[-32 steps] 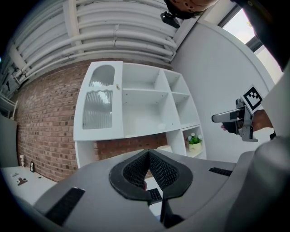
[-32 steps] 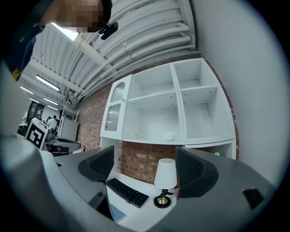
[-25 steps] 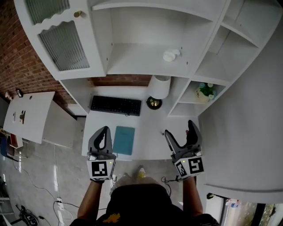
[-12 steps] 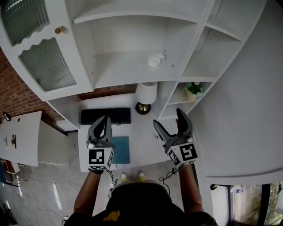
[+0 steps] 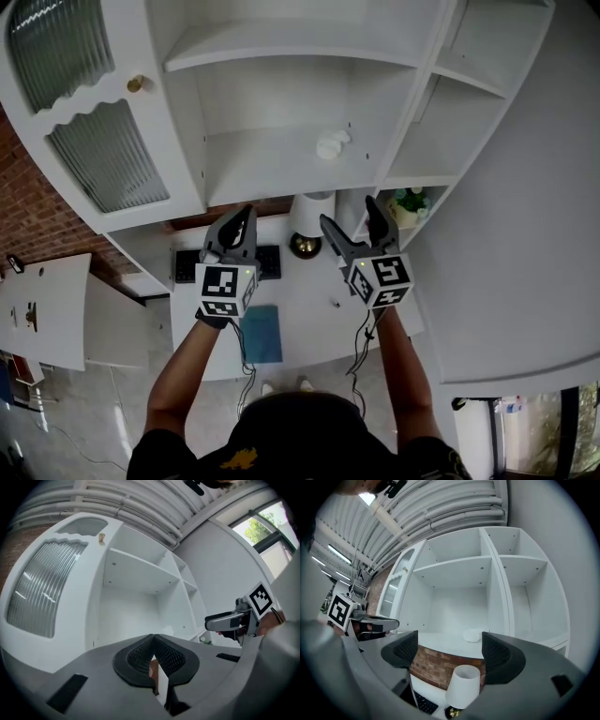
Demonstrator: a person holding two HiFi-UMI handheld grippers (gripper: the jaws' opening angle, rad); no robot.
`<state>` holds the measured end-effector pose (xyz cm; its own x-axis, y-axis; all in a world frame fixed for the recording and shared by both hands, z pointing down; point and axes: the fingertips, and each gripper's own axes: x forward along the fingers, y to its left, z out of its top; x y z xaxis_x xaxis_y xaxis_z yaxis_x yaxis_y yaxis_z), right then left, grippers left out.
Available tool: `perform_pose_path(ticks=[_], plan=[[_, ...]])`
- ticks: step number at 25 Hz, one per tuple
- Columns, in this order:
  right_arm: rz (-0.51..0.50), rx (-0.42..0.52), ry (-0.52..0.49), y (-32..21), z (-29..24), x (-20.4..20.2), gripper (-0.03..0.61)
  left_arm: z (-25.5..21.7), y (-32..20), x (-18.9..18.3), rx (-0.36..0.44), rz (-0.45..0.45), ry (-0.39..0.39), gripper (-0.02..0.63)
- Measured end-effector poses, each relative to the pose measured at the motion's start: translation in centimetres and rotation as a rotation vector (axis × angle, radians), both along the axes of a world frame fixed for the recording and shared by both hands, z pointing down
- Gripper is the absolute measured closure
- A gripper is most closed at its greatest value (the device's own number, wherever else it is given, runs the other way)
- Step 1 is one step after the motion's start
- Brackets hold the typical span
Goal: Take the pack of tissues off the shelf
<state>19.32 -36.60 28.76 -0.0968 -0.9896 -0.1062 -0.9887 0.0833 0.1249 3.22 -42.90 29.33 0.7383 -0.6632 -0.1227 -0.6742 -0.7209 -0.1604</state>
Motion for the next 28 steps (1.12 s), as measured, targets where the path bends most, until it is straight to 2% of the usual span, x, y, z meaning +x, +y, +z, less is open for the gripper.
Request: perform_pose_path(ticks=[6,11,16,28], plan=[[0.018,-0.033,-0.010,-4.7,-0.7,1.3,0.152,-0.8,-3.1,1.6,-0.015,-0.004,-0.014,0.600],[0.004,-0.112,-0.029,-8.7,-0.3,1.9,0.152,-1.0,-4.2,2.8,-0.024,0.002,-0.013,0.600],[0.042,-0.178,-0.035,-11.8,-0.1,3.0,0.152,-1.8,-5.2,3.7,-0.040,0.008,0.006,0.600],[0.139,-0.299,0.061,-15.6,-0.8,4.7,0.152,-1.5,-6.5,5.1,-0.069,0.010,-0.001,0.600]])
